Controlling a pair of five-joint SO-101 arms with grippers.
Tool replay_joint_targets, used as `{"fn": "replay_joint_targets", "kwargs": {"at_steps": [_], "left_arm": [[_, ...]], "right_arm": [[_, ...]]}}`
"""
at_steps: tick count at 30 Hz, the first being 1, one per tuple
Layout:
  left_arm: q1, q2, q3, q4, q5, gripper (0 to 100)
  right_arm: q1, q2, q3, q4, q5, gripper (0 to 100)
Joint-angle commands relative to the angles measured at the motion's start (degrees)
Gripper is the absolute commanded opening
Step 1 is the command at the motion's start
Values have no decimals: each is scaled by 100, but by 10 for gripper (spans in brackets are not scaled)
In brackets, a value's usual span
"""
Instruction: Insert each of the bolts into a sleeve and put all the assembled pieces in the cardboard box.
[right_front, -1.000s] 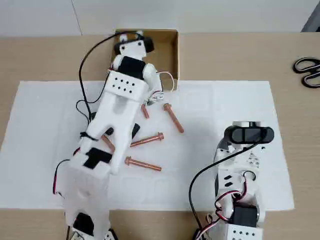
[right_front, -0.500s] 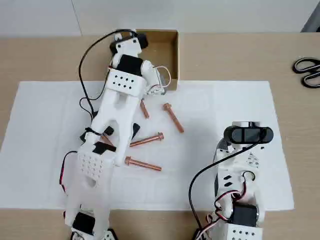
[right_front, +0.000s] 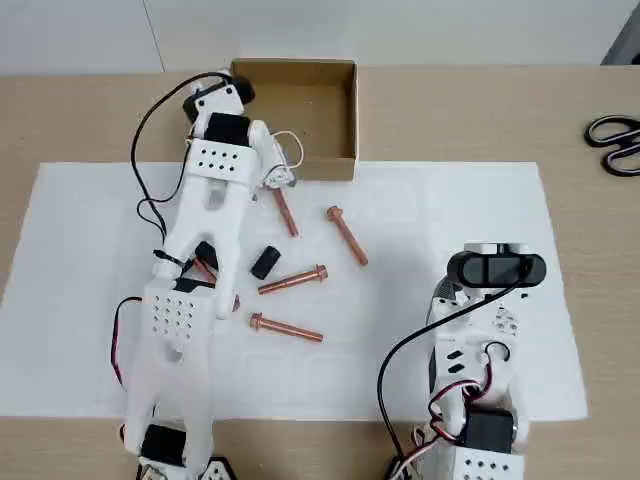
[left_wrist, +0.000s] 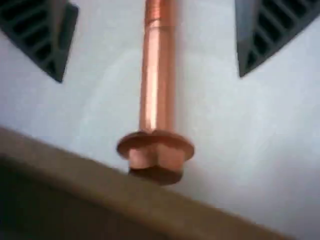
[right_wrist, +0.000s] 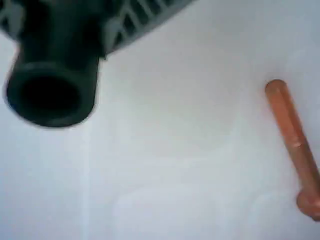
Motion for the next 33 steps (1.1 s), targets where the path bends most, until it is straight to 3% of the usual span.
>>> {"fn": "replay_joint_targets", "kwargs": {"at_steps": [1, 17, 19, 22, 26, 33], "left_arm": [[9, -53, -180, -264, -35, 217], [0, 721, -233, -325, -35, 214], [9, 721, -233, -308, -35, 171], [18, 747, -180, -308, -35, 20], [26, 695, -251, -193, -35, 6], [123, 686, -1947, 738, -97, 6]], "right_arm": [[40, -110, -26, -101, -44, 10], [57, -110, -18, -101, -44, 10], [57, -110, -18, -101, -44, 10], [57, -110, -18, -101, -44, 10], [66, -110, -18, -101, -44, 10], [31, -110, -18, -101, -26, 10]]}}
